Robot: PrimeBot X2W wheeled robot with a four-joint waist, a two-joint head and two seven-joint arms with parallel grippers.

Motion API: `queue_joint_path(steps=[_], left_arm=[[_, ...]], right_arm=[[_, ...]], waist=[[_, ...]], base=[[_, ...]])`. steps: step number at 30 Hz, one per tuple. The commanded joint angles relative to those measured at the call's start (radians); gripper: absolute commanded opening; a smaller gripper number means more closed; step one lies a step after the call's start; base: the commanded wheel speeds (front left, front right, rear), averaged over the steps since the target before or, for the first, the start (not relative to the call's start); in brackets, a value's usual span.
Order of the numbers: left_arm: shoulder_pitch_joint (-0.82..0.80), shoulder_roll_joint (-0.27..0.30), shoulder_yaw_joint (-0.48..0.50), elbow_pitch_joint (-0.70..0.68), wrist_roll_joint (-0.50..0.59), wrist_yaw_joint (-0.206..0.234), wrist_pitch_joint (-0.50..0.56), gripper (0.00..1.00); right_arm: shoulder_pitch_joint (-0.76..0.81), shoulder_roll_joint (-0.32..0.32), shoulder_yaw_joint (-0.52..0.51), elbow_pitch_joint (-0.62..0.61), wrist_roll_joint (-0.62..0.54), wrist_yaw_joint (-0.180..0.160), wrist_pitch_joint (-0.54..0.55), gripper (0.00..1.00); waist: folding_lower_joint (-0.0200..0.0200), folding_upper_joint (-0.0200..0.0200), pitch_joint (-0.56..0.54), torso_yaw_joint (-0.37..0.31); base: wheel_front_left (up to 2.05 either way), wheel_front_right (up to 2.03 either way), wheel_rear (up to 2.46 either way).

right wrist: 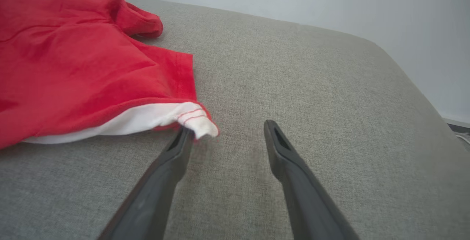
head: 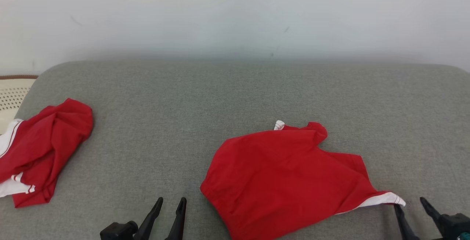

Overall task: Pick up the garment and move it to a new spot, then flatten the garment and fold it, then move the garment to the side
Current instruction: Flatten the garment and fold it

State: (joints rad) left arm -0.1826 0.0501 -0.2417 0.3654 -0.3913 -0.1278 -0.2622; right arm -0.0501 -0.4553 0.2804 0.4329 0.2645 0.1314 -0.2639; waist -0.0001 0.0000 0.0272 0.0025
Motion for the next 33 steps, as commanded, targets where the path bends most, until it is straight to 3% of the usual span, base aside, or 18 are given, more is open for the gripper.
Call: queue_joint_path(steps=[1, 12, 24, 26, 33], left_arm=[[0.008, 0.001, 0.002, 0.005, 0.002, -0.001, -0.004, 1.0], [-0.132, 0.001, -0.018, 0.016, -0.008, -0.001, -0.004, 1.0], [-0.323, 0.002, -0.179, 0.252, -0.04, -0.002, -0.004, 1.0], [-0.358, 0.001, -0.174, 0.234, -0.017, -0.002, -0.004, 0.0], [-0.377, 0.001, -0.079, 0.131, 0.091, -0.002, -0.004, 0.0]], right_arm=[[0.016, 0.007, -0.012, -0.003, -0.012, -0.001, -0.001, 1.0], [-0.007, 0.052, -0.046, -0.041, -0.047, -0.001, -0.001, 1.0], [-0.062, 0.074, -0.036, -0.059, -0.038, -0.001, -0.001, 1.0], [-0.065, 0.078, -0.04, -0.06, -0.037, -0.001, -0.001, 1.0], [-0.085, 0.091, -0.041, -0.07, -0.037, -0.001, -0.001, 1.0]], waist=[[0.0001, 0.0, -0.001, -0.01], [0.0001, 0.0, 0.05, -0.082], [0.0001, 0.0, 0.113, -0.133], [0.0001, 0.0, 0.121, -0.134], [0.0001, 0.0, 0.155, -0.135]], base=[[0.0, 0.0, 0.0], [0.0, 0.0, 0.0], [0.0, 0.0, 0.0], [0.0, 0.0, 0.0], [0.0, 0.0, 0.0]])
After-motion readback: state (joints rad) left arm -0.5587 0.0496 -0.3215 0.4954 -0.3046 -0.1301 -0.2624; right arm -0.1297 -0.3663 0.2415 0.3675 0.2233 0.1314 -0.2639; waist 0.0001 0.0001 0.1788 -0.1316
